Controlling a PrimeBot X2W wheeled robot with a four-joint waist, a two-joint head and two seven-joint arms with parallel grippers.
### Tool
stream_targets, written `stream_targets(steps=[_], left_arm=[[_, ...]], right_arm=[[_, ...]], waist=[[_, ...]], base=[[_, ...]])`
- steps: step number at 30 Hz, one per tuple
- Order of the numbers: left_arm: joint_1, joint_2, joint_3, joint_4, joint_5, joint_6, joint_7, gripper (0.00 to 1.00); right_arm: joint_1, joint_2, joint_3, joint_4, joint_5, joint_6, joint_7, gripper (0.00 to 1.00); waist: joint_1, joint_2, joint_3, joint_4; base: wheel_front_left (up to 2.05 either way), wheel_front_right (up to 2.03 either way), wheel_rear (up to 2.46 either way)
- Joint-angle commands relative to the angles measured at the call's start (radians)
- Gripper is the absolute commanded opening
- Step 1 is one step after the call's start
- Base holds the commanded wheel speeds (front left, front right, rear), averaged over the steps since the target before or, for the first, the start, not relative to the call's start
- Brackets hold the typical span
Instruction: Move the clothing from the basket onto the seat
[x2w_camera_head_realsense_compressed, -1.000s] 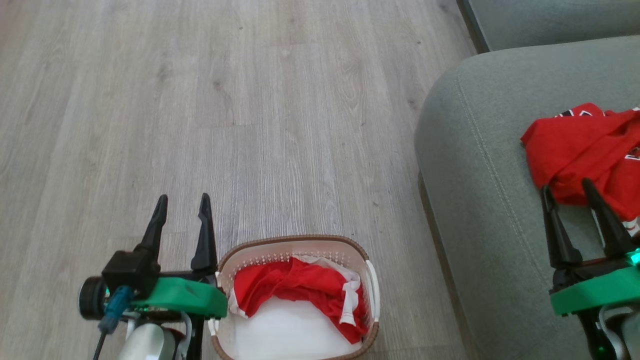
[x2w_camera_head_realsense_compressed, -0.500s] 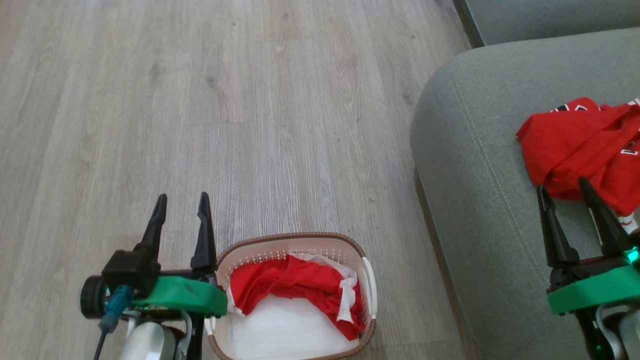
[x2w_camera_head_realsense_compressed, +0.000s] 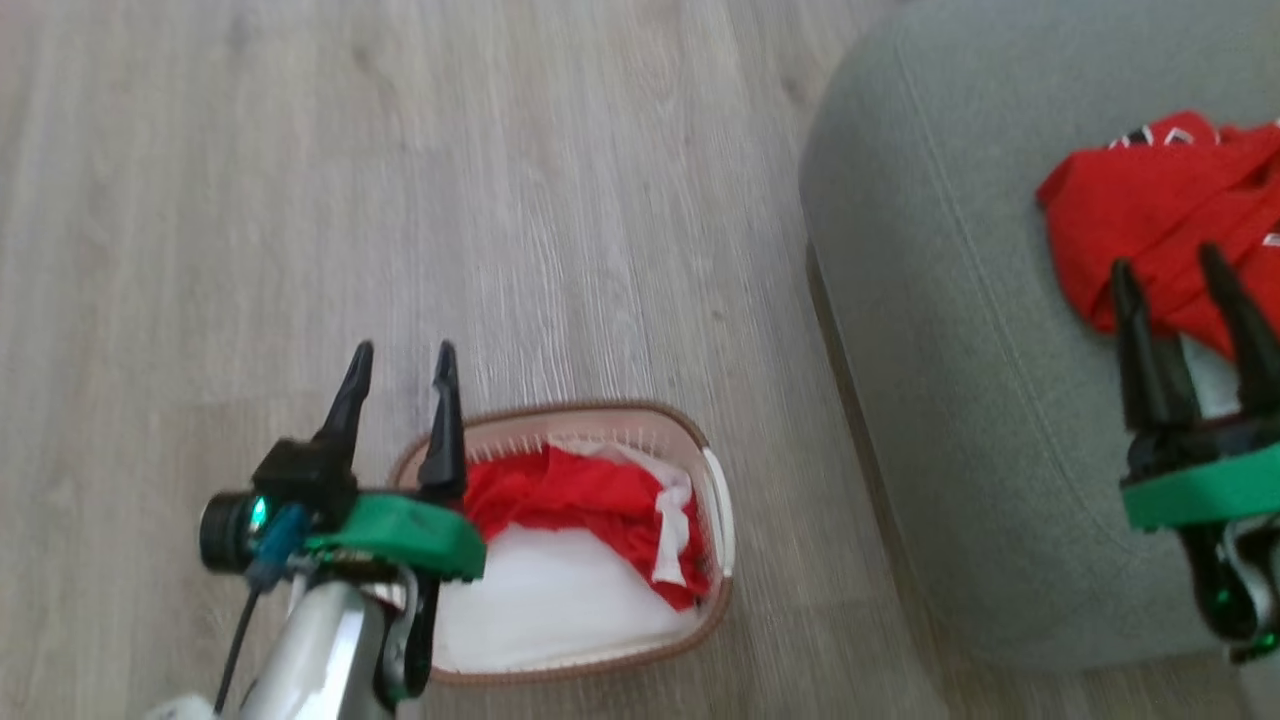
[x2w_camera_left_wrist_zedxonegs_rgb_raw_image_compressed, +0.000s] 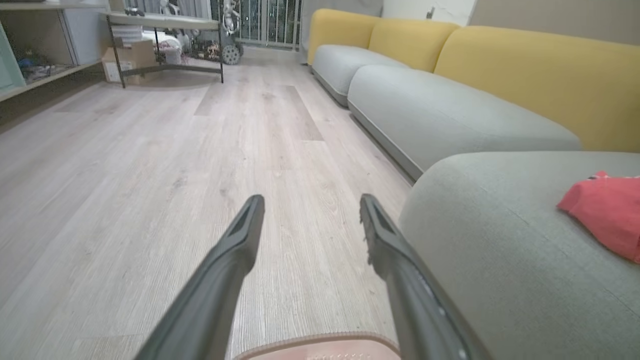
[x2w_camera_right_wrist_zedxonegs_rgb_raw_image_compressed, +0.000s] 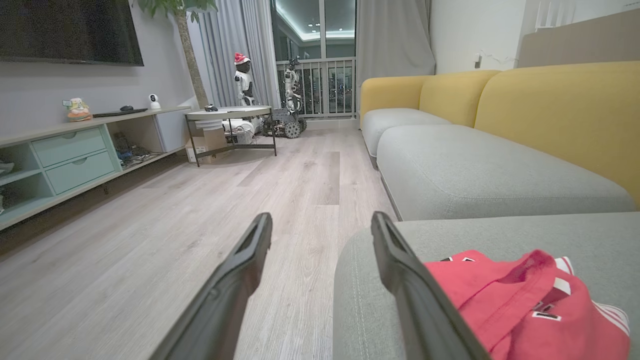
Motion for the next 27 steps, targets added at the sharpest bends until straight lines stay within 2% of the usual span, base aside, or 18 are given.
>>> stream_targets(steps=[1, 8, 15, 27], left_arm=[[-0.056, 0.0, 0.02, -0.01, 0.014, 0.001, -0.012, 1.0], [-0.166, -0.006, -0.015, 0.118, 0.029, 0.006, -0.012, 1.0], [-0.287, -0.008, -0.032, 0.333, 0.017, -0.005, -0.012, 1.0], [-0.481, -0.008, -0.064, 0.74, -0.096, -0.069, -0.012, 1.0]], right_arm=[[-0.043, -0.033, 0.009, -0.037, 0.011, 0.0, -0.009, 1.0], [-0.12, -0.052, -0.015, -0.064, 0.041, 0.0, -0.009, 1.0], [-0.19, -0.063, -0.022, -0.095, 0.066, 0.0, -0.009, 1.0], [-0.263, -0.069, -0.039, -0.139, 0.085, 0.0, -0.009, 1.0]], waist=[[0.0, 0.0, 0.058, -0.021], [0.0, 0.0, 0.188, -0.047], [0.0, 0.0, 0.299, -0.085], [0.0, 0.0, 0.45, -0.153]], base=[[0.0, 0.0, 0.0], [0.0, 0.0, 0.0], [0.0, 0.0, 0.0], [0.0, 0.0, 0.0]])
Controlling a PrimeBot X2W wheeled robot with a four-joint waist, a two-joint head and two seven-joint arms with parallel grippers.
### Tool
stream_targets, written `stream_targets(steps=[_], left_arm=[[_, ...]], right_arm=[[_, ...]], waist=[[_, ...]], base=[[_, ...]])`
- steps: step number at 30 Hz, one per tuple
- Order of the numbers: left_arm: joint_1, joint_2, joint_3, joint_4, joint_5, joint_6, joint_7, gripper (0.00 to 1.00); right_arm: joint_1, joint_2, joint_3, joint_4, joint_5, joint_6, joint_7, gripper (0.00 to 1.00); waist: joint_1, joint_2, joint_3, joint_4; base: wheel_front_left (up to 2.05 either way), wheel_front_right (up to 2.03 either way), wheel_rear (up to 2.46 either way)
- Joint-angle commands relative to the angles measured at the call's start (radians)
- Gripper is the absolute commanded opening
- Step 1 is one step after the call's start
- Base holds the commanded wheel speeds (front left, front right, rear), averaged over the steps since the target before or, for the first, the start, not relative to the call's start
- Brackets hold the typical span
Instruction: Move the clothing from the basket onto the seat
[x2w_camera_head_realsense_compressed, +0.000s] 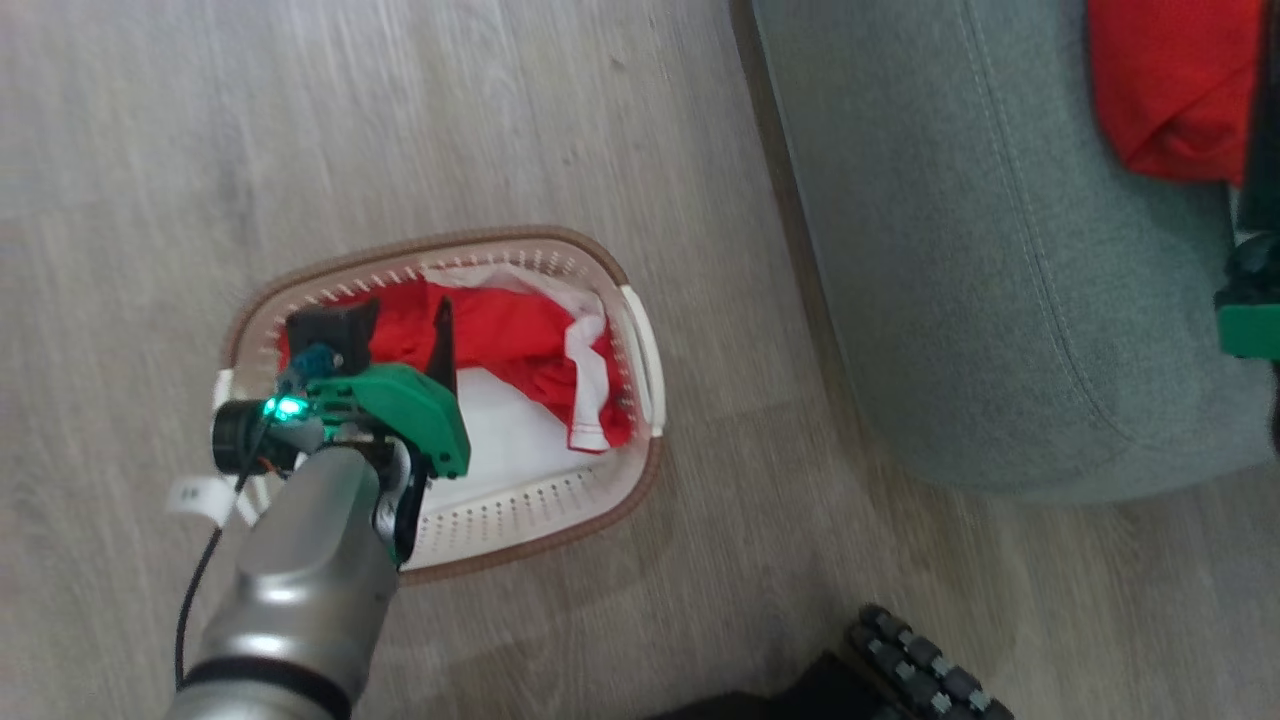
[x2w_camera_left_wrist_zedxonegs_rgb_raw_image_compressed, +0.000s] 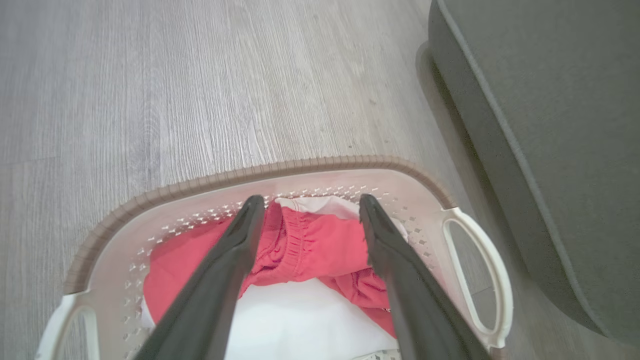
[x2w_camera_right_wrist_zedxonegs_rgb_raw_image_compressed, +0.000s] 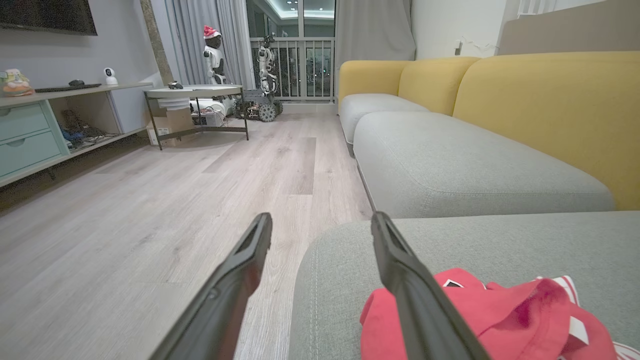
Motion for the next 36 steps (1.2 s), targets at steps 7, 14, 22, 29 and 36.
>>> stream_targets(steps=[7, 14, 22, 29, 36], left_arm=[[-0.132, 0.008, 0.01, 0.197, -0.023, -0.04, -0.001, 1.0], [-0.217, 0.041, 0.021, 0.29, -0.037, -0.03, 0.032, 1.0], [-0.278, 0.068, 0.012, 0.32, -0.038, -0.003, 0.133, 1.0], [-0.306, 0.07, -0.001, 0.326, -0.039, 0.021, 0.191, 1.0], [-0.32, 0.068, -0.009, 0.328, -0.044, 0.02, 0.19, 0.0]], right_arm=[[-0.029, -0.028, -0.01, -0.055, 0.028, 0.0, -0.006, 1.0], [-0.051, -0.026, -0.013, -0.067, 0.043, 0.0, -0.006, 1.0], [-0.074, -0.015, -0.034, -0.077, 0.045, 0.0, -0.006, 1.0], [-0.09, -0.002, -0.023, -0.079, 0.041, 0.0, -0.006, 1.0], [-0.097, 0.001, -0.016, -0.071, 0.04, 0.0, -0.006, 1.0]], waist=[[-0.0001, 0.0, 0.127, -0.064], [-0.0001, 0.0, 0.218, -0.099], [-0.0001, 0.0, 0.303, -0.118], [-0.0001, 0.0, 0.334, -0.124], [-0.0001, 0.0, 0.339, -0.124]], base=[[0.0, 0.0, 0.0], [0.0, 0.0, 0.0], [0.0, 0.0, 0.0], [0.0, 0.0, 0.0], [0.0, 0.0, 0.0]])
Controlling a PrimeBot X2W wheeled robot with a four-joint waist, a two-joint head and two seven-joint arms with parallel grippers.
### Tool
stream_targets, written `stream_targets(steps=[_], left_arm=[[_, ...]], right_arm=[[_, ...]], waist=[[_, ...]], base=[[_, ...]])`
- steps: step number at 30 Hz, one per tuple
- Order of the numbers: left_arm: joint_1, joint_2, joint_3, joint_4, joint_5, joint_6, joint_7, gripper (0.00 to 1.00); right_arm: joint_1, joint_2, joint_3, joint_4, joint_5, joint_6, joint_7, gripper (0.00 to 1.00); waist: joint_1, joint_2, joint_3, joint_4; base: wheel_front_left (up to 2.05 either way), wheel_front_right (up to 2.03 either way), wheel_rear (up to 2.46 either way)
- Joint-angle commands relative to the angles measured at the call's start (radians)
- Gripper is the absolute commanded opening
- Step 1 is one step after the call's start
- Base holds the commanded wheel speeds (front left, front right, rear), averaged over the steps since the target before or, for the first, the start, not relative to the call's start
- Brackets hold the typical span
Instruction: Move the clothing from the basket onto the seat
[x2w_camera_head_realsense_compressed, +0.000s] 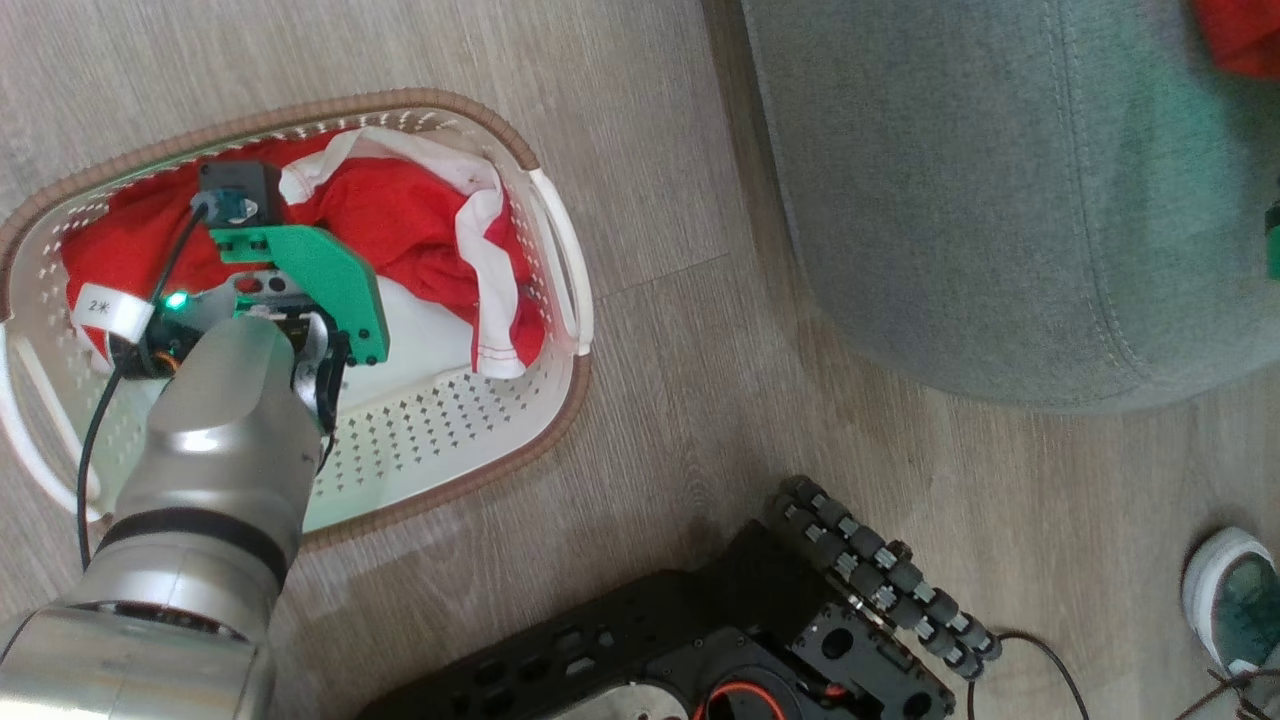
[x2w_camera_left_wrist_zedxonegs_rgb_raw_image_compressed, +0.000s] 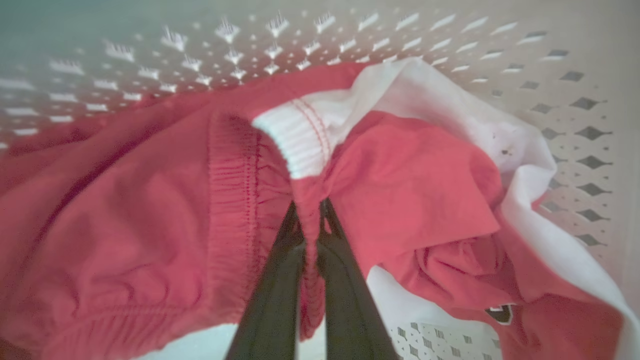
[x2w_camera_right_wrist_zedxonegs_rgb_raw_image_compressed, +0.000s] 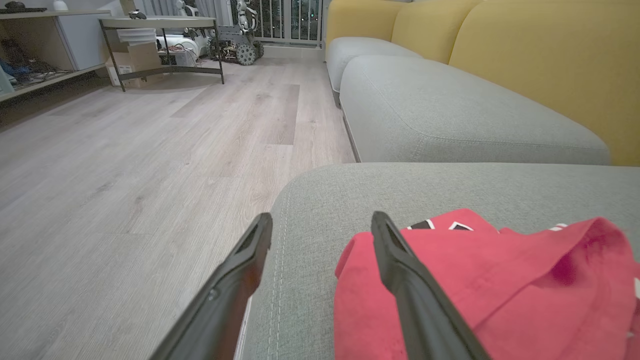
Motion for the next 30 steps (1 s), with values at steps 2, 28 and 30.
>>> stream_targets(steps=[2, 28, 30], left_arm=[[0.013, 0.017, 0.008, -0.007, -0.014, -0.002, -0.009, 0.0], [0.26, -0.044, -0.106, -0.141, -0.104, -0.148, -0.207, 0.0], [0.28, -0.044, -0.132, -0.192, -0.117, -0.15, -0.208, 0.0]], right_arm=[[0.016, -0.014, 0.005, -0.018, 0.002, 0.0, -0.005, 1.0], [0.179, -0.031, 0.006, 0.027, -0.054, 0.0, -0.005, 1.0], [0.202, -0.03, 0.007, 0.032, -0.061, 0.0, -0.005, 1.0]], waist=[[-0.0002, 0.0, -0.008, -0.001], [-0.0002, 0.0, -0.512, 0.142], [-0.0002, 0.0, -0.558, 0.161]], base=[[0.0, 0.0, 0.0], [0.0, 0.0, 0.0], [0.0, 0.0, 0.0]])
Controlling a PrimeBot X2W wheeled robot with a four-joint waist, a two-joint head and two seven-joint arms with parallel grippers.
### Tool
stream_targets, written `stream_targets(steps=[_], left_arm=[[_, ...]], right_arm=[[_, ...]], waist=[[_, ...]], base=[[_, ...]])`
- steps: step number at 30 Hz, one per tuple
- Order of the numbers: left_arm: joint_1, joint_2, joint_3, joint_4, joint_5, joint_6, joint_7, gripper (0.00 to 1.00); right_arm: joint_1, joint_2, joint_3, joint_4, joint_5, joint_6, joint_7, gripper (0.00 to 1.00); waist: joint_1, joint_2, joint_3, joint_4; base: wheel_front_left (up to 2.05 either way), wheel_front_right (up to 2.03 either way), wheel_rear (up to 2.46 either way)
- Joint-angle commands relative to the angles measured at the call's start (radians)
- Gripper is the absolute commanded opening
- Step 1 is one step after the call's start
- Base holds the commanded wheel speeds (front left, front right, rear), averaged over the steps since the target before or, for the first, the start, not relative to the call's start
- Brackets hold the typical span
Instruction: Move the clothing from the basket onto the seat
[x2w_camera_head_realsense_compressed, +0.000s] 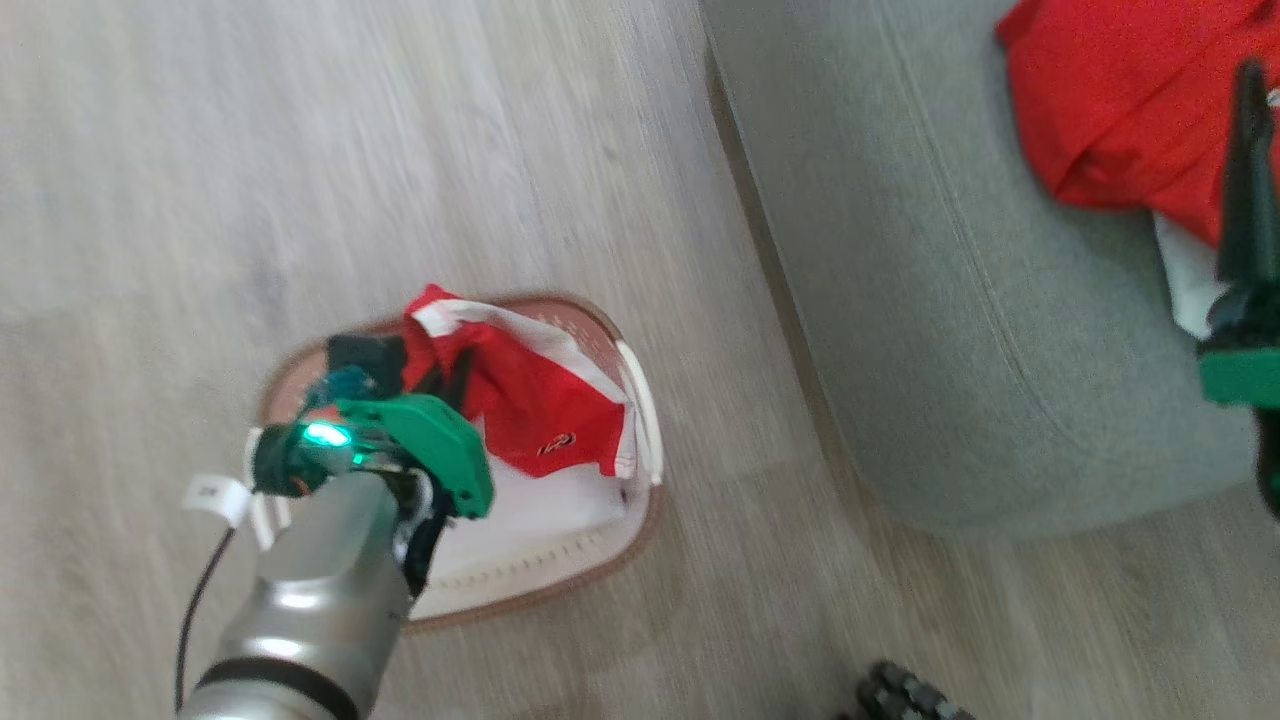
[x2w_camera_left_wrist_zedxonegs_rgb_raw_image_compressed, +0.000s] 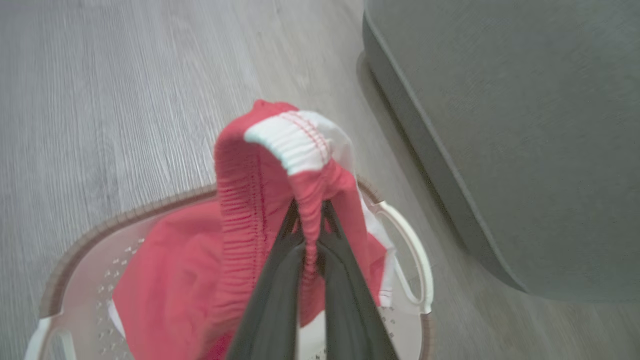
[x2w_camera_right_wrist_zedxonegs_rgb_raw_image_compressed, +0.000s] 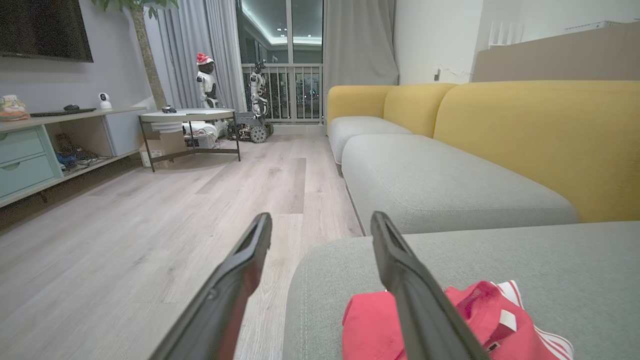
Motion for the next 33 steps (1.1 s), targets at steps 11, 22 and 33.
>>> stream_targets(steps=[11, 22, 33], left_arm=[[0.095, 0.012, 0.018, -0.37, 0.04, 0.042, -0.014, 0.0], [0.119, 0.056, -0.01, -0.689, 0.097, 0.06, 0.028, 0.0], [0.091, 0.088, -0.002, -0.925, 0.08, 0.081, 0.146, 0.0]], right_arm=[[0.138, -0.002, 0.043, 0.002, -0.034, 0.0, -0.005, 1.0], [0.217, 0.029, 0.117, 0.038, -0.052, 0.0, -0.005, 1.0], [0.228, 0.025, 0.213, 0.042, -0.042, 0.0, -0.005, 1.0]], waist=[[0.0, -0.0001, -0.287, 0.113], [0.0, -0.0001, -0.42, 0.127], [0.0, -0.0001, -0.439, 0.118]], base=[[0.0, 0.0, 0.0], [0.0, 0.0, 0.0], [0.0, 0.0, 0.0]])
